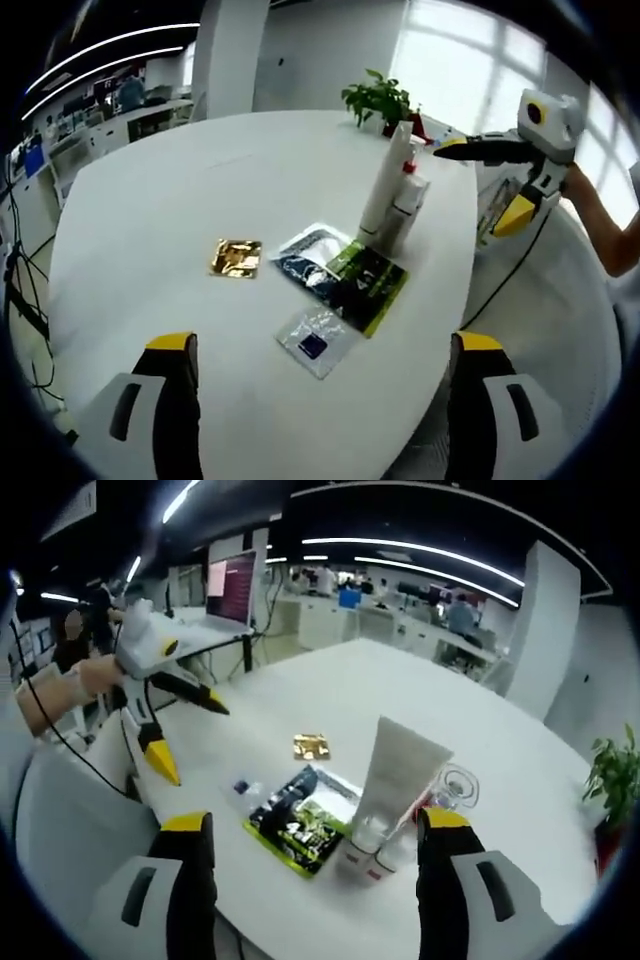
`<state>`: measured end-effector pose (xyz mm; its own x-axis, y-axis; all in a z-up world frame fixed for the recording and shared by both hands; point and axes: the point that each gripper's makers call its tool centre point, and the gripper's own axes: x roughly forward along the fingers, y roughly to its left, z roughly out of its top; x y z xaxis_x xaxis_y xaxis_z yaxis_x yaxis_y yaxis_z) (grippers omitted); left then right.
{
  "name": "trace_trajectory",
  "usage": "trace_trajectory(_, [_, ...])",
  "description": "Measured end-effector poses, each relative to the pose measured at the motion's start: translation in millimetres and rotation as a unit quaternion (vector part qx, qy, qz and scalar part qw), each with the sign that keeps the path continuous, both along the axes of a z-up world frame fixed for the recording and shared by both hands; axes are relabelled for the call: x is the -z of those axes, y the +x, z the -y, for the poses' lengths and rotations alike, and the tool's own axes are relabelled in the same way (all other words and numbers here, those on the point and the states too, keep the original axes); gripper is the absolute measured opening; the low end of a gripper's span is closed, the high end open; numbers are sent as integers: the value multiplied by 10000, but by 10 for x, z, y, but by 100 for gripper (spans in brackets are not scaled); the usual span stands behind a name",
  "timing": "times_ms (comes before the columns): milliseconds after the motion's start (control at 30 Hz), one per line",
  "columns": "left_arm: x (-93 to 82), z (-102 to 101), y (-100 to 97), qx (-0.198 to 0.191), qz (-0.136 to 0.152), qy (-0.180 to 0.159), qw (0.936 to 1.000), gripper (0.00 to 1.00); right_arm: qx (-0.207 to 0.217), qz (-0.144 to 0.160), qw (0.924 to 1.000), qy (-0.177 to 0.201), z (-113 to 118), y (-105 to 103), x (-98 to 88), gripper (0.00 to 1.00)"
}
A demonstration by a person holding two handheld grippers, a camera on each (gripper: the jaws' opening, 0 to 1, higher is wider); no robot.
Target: Arrange the skincare products in the storage area until every visible bottle or jar stands upright without overlapping.
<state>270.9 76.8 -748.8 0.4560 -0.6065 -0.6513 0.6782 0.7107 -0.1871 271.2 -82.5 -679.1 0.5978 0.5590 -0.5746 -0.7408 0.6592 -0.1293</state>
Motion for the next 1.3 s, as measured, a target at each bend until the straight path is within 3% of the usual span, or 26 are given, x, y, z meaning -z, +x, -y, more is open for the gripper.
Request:
trace_trajectory(400, [57, -7, 171, 73, -68, -48, 9999, 75, -544, -199, 9981, 217, -434, 26, 52, 71])
trace_trajectory(633, [147, -50, 298, 52, -151, -35, 9999, 63, -787, -48, 9969, -17, -616, 111, 123, 69])
trace_trajectory(933, [223, -93, 508, -25, -219, -105, 9997, 43, -1038, -105, 9945, -135, -765, 160, 294, 65])
trace_trajectory(1300, [331, -88, 801, -145, -167, -141, 9997, 37, -1071, -89, 9939, -261, -980, 404, 573, 62])
